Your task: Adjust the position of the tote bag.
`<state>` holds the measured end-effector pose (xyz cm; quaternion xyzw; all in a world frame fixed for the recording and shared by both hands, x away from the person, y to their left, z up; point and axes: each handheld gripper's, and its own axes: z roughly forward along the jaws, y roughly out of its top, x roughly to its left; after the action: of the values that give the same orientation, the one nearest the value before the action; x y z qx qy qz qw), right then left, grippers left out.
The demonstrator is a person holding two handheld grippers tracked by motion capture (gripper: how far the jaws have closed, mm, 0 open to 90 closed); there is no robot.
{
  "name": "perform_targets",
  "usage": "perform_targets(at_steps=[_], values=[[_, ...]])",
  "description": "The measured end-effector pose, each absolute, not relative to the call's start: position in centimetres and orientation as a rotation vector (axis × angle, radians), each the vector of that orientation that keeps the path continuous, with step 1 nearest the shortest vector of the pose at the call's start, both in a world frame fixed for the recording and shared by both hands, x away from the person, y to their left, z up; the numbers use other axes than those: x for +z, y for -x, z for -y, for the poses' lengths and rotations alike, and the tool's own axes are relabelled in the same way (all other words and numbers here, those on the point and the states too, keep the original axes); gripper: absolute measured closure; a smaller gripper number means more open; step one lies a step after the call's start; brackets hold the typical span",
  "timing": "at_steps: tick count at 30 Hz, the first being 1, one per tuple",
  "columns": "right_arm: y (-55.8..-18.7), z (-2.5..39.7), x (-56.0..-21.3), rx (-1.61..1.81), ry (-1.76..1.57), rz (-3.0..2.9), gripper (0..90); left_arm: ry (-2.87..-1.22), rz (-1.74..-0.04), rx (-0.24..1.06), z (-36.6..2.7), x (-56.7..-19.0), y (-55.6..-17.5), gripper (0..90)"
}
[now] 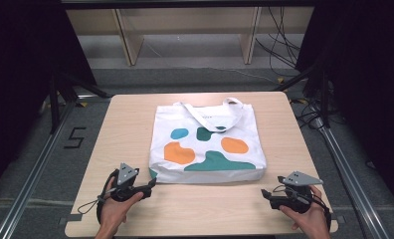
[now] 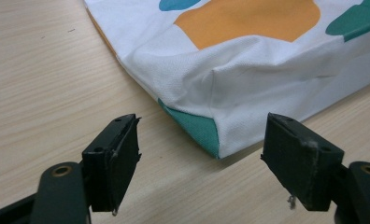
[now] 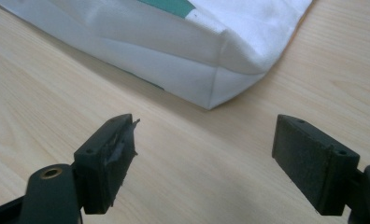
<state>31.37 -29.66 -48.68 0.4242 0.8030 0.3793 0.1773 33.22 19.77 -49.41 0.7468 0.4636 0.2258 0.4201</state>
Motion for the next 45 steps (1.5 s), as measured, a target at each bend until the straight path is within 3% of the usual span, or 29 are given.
perform_targets(at_steps=[10,32,37,45], values=[[-31.4,29.8,-48.5,1.058,-1.227,-2.238,25.6,-1.804,-1.179,0.502,-20.0,-49.3,-33.6,28.6],[-32.1,30.0,-48.3,1.103,-1.225,-2.207,27.5,-1.773,-1.209,0.498,-19.9,-49.0,-35.1,29.7],[-32.5,30.0,-48.1,1.15,-1.238,-2.19,28.2,-1.745,-1.24,0.462,-20.1,-49.2,-35.8,33.5],[-32.8,29.8,-47.9,1.141,-1.232,-2.183,28.2,-1.859,-1.237,0.479,-20.0,-50.0,-37.0,43.2]])
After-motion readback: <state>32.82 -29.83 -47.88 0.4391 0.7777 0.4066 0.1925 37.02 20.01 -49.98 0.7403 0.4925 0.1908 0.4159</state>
